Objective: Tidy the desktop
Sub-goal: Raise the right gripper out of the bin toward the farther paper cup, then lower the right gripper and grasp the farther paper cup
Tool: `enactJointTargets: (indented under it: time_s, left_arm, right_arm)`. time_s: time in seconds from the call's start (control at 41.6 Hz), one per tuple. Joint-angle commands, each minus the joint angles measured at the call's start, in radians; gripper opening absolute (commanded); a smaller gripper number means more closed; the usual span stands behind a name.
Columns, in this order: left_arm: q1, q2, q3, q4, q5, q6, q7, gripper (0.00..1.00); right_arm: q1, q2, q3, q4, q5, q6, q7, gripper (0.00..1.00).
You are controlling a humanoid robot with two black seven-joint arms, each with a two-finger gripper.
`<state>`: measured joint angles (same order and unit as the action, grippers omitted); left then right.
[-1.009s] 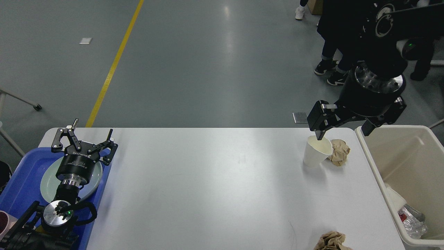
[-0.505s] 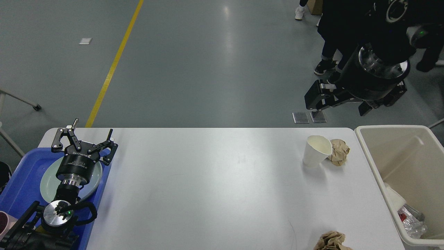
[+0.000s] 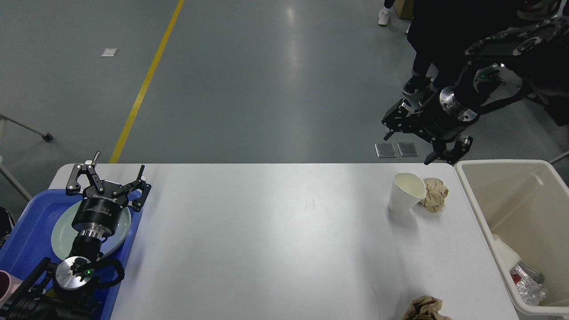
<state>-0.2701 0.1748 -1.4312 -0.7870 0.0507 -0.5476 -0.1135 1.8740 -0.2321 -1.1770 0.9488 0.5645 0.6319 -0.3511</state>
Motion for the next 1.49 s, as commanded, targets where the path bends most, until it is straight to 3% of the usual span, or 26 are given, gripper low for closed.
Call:
enactJointTargets:
  time_s: [0.0, 0.433, 0.649, 0.865, 1.082, 1.25, 1.37, 1.466]
  left_arm:
    - [0.002, 0.0, 0.0, 0.0, 0.0, 0.0, 0.0, 0.96]
    - [0.0, 0.0, 0.0, 0.0, 0.0, 0.0, 0.0, 0.96]
    - [0.002, 0.0, 0.0, 0.0, 0.0, 0.0, 0.0, 0.96]
    - [0.0, 0.0, 0.0, 0.0, 0.0, 0.0, 0.0, 0.96]
    - [0.0, 0.0, 0.0, 0.0, 0.0, 0.0, 0.0, 0.96]
    - [0.002, 0.0, 0.0, 0.0, 0.0, 0.0, 0.0, 0.96]
    - [0.0, 0.0, 0.0, 0.0, 0.0, 0.0, 0.0, 0.96]
    - [0.0, 0.0, 0.0, 0.0, 0.0, 0.0, 0.0, 0.96]
  right_arm:
    - [-0.211, -0.004, 0.011, -0.142, 0.09, -0.056, -0.002, 1.0]
    - [-0.567, 0.042, 0.125, -0.459, 0.092, -0.129, -0.012, 1.0]
    - [-0.63, 0.053, 0.131, -0.501, 0.084, -0.241, -0.016, 1.0]
    - [-0.63, 0.051, 0.132, -0.502, 0.08, -0.267, -0.026, 0.99]
    - [-0.651, 0.057, 0.134, -0.508, 0.08, -0.268, -0.026, 0.92]
    - [-0.687, 0.063, 0.151, -0.538, 0.081, -0.281, -0.026, 0.77]
    - [-0.701, 0.066, 0.175, -0.539, 0.083, -0.325, -0.026, 0.74]
    - [-0.702, 0.066, 0.185, -0.538, 0.083, -0.34, -0.026, 0.63]
